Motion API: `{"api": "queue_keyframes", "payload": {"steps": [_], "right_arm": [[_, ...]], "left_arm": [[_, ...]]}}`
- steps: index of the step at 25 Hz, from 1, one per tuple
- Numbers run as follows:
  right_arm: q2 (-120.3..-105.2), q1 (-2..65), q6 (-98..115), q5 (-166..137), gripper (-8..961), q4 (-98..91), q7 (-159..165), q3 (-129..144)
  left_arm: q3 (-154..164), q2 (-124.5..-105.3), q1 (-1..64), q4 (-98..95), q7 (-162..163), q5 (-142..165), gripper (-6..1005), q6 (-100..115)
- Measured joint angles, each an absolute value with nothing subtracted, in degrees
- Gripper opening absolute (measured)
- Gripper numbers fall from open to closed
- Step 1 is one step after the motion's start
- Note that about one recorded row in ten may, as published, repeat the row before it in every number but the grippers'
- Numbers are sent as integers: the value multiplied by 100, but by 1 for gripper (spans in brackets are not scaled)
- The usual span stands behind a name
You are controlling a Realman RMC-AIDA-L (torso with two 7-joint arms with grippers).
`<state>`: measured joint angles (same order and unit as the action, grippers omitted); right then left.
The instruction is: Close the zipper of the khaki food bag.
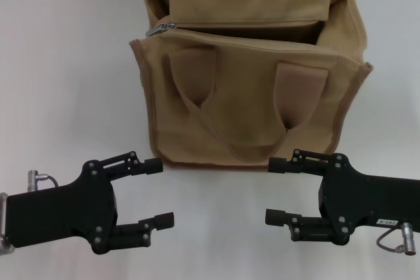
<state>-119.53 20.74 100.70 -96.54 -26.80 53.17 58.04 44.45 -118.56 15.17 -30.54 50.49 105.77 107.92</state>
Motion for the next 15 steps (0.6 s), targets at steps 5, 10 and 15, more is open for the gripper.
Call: {"api": "queue_keyframes", "payload": {"steps": [5, 10, 15], "right_arm": [[-11953, 2079, 10066, -9664, 743, -2680, 5317, 5804], [-11955, 2076, 10070, -9656, 743, -2680, 5317, 5801], [-11958, 2049, 10096, -9654, 743, -2680, 5317, 5801]], "left_arm": [[4438, -11857, 1497, -3050, 5051, 10564, 784, 10792], [4406, -11857, 1519, -3051, 5052, 10544, 785, 10778], [3500, -11795, 1336, -3115, 5048, 10530, 785, 10731]]}}
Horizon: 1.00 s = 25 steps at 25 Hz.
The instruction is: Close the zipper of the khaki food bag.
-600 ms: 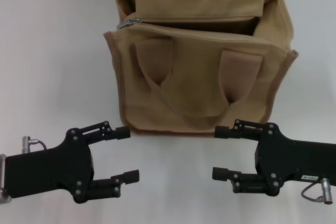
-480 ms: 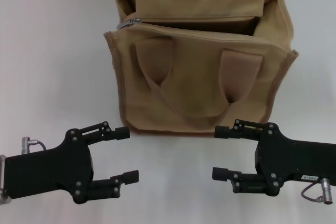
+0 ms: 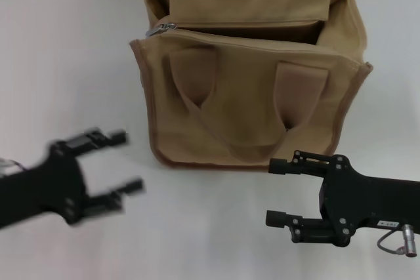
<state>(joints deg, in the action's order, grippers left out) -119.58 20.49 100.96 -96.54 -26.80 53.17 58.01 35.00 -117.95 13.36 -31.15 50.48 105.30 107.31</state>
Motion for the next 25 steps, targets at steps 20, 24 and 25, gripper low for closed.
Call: {"api": "queue_keyframes", "payload": {"steps": [20, 24, 25], "right_arm": [[-11971, 2194, 10161, -9650, 743, -2428, 5317, 5801], [-11966, 2122, 10284, -9650, 743, -2397, 5317, 5772], [-11965, 2108, 10290, -9650, 743, -2390, 5317, 5758]], "left_arm": [[1489, -11873, 2037, -2117, 4690, 10650, 785, 9377], [1810, -11880, 2177, -2061, 4537, 10621, 785, 9120], [1810, -11880, 2177, -2061, 4537, 10621, 784, 9120]]}}
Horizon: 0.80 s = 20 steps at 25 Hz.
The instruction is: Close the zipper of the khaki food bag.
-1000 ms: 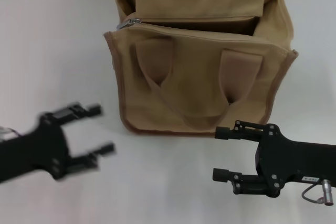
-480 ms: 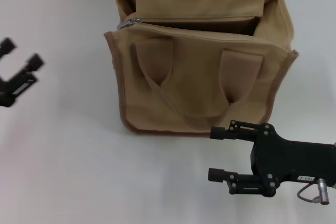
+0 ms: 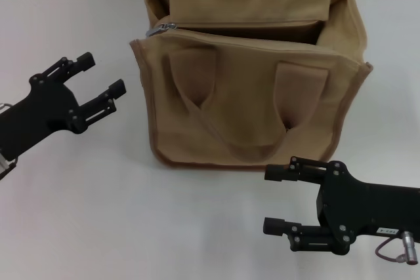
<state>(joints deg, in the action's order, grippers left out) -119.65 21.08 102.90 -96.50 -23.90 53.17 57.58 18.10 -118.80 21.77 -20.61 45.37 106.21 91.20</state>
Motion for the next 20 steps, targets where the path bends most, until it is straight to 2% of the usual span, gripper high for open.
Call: {"api": "queue_keyframes", "payload": {"steps": [7, 20], "right_arm": [[-11961, 2073, 10288, -9661, 743, -2374, 5317, 5783], [-11957, 2047, 10283, -9654, 742, -2364, 5317, 5768]], "left_arm": [[1858, -11889, 2518, -1602, 3903, 10619, 784, 8841], [1819, -11901, 2736, -1135, 3562, 9950, 780, 8578]]}}
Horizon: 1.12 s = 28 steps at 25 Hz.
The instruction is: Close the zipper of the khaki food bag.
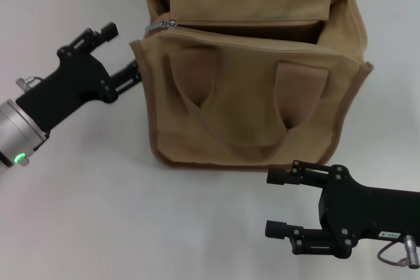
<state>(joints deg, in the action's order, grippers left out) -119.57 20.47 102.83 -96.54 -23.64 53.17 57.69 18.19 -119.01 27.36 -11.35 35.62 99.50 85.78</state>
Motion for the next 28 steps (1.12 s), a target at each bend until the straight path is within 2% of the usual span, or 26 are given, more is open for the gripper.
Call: {"api": "queue_keyframes", "payload": {"steps": [15, 28], "right_arm": [[-11966, 2094, 10301, -9650, 742, -2212, 5153, 5748], [-11962, 2082, 10285, -9642, 742, -2205, 5150, 5735]], "left_arm": [[1810, -11909, 2842, -863, 3589, 9396, 764, 8329], [1784, -11895, 2736, -828, 3864, 9368, 751, 8932]]}}
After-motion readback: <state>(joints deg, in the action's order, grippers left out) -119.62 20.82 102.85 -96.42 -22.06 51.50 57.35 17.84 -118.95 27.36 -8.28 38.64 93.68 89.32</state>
